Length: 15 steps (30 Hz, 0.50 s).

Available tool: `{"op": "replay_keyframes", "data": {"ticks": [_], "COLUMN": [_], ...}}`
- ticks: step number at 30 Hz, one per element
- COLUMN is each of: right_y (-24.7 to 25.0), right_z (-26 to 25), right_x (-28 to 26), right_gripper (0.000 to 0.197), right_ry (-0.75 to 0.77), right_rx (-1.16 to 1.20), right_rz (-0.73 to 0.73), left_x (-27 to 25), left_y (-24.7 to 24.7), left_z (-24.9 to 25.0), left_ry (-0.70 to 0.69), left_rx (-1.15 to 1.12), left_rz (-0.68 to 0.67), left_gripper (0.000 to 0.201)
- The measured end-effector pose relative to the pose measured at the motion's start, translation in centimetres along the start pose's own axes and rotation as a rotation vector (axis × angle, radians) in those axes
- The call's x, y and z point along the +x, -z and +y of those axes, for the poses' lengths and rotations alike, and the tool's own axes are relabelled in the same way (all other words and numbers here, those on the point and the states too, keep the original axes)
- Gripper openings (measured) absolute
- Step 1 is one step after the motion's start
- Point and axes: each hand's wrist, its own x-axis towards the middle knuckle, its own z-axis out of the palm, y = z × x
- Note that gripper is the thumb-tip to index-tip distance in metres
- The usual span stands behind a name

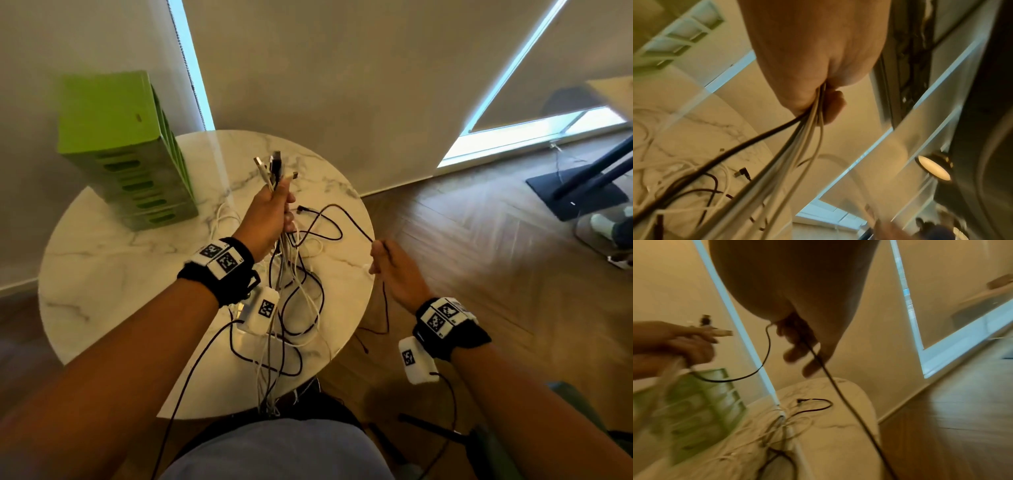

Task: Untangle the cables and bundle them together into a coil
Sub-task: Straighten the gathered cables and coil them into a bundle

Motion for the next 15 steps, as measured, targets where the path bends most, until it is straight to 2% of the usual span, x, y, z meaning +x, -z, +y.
{"op": "replay_keyframes", "data": {"ticks": [1, 4, 5, 6, 7, 9, 10, 11, 13, 15], "right_y": [0.7, 1.5, 1.3, 1.0, 0.6, -0.6, -1.3, -2.1, -3.9, -5.6], "right_z": [1.4, 4.6, 4.5, 4.3, 3.5, 0.8, -1.0, -2.9, -5.9, -7.4], "right_x": [0.0, -0.2, -0.2, -0.2, -0.1, 0.2, 0.4, 0.6, 0.7, 0.4], "right_gripper": [0.031, 0.027, 0.019, 0.003, 0.023, 0.081, 0.094, 0.098, 0.084, 0.048], "right_ry": [-0.079, -0.303, -0.346, -0.366, -0.349, -0.226, -0.158, -0.105, -0.047, -0.056], "right_rx": [-0.091, -0.461, -0.521, -0.486, -0.425, -0.239, -0.134, -0.045, 0.082, 0.183], "right_rz": [-0.101, -0.552, -0.625, -0.652, -0.636, -0.595, -0.586, -0.596, -0.664, -0.755], "left_x": [0.0, -0.6, -0.8, -1.0, -1.2, -1.8, -2.1, -2.5, -3.0, -3.3], "left_y": [0.2, -0.4, -0.8, -1.1, -1.5, -2.3, -2.6, -2.8, -3.1, -3.0], "left_z": [0.3, 1.2, 1.3, 1.5, 1.5, 1.7, 1.9, 2.1, 2.7, 3.4], "left_ry": [0.021, 0.064, 0.071, 0.076, 0.08, 0.093, 0.103, 0.114, 0.125, 0.121], "left_rx": [-0.052, -0.145, -0.146, -0.14, -0.132, -0.113, -0.108, -0.109, -0.116, -0.109], "left_rz": [-0.011, -0.104, -0.138, -0.17, -0.197, -0.246, -0.27, -0.296, -0.34, -0.371], "left_gripper": [0.029, 0.035, 0.036, 0.036, 0.035, 0.035, 0.037, 0.038, 0.039, 0.038]}}
